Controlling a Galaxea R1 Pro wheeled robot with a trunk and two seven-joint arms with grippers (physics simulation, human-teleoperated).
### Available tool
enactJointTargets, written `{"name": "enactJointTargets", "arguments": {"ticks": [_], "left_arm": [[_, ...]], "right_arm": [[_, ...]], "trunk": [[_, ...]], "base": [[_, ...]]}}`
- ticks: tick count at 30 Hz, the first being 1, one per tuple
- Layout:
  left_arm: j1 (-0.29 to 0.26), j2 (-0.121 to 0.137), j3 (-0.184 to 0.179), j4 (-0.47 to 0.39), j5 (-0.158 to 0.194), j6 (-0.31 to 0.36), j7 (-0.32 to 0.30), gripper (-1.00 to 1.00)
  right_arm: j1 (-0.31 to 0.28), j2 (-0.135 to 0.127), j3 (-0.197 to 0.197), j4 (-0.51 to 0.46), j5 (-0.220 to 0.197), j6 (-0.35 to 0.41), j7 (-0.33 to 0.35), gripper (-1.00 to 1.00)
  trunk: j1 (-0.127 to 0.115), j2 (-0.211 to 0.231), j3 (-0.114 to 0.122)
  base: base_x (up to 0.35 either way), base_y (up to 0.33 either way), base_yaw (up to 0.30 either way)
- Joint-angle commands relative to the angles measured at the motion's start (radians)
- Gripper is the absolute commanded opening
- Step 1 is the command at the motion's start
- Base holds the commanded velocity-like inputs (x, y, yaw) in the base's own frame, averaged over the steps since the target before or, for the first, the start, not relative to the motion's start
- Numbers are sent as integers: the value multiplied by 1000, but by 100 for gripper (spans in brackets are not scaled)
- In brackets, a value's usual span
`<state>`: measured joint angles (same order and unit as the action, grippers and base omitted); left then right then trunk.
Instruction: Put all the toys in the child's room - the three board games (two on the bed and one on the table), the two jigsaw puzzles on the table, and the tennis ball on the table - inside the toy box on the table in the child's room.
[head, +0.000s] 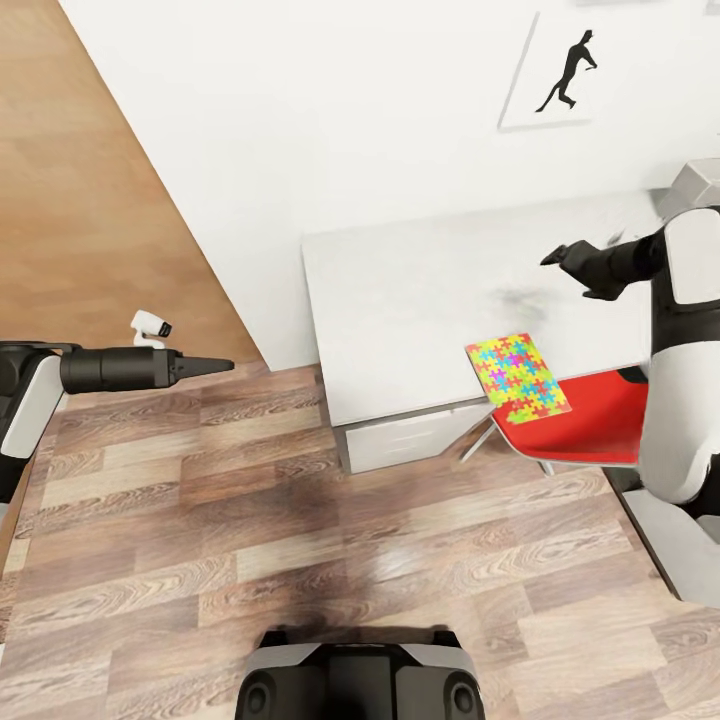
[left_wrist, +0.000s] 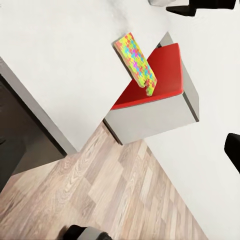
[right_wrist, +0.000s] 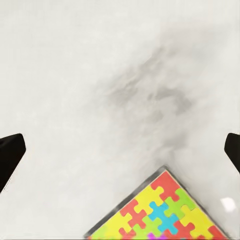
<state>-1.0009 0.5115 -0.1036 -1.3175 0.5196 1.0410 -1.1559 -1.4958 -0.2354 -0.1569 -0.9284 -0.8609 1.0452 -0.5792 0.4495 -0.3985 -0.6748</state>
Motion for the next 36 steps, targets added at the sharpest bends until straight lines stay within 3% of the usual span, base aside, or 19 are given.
{"name": "enactJointTargets", "arguments": {"ticks": [1,4,5,13,18,21,26,34,36], "left_arm": [[-1,2,-1,2,2,5,-2,100],[-1,9,-2,6,2,5,-2,100],[-1,9,-2,6,2,5,-2,100],[-1,26,-2,14,2,5,-1,100],[-1,30,-2,24,2,5,-2,100],[-1,31,-2,27,2,5,-2,100],[-1,31,-2,30,2,5,-2,100],[-1,31,-2,42,2,5,-1,100],[0,31,-2,47,2,5,-1,100]], "right_arm": [[11,-14,-2,-3,-53,2,-10,100],[49,-57,0,-8,-192,2,-9,100],[49,-57,0,-8,-192,2,-9,100],[166,-169,57,-26,-573,2,17,100],[237,-235,102,-87,-726,2,64,100],[286,-266,114,-137,-779,2,105,100],[388,-298,120,-247,-831,2,210,100],[497,-316,121,-393,-851,2,318,100],[548,-321,120,-442,-854,2,349,100]], "trunk": [[1,-2,-1],[1,-2,-1],[1,-2,-1],[1,-2,-1],[1,-2,-1],[1,-2,-1],[1,-2,-1],[1,-2,-1],[1,-2,-1]], "base": [[0,0,0],[0,0,0],[0,0,0],[0,0,0],[0,0,0],[0,0,0],[0,0,0],[0,0,0],[0,0,0]]}}
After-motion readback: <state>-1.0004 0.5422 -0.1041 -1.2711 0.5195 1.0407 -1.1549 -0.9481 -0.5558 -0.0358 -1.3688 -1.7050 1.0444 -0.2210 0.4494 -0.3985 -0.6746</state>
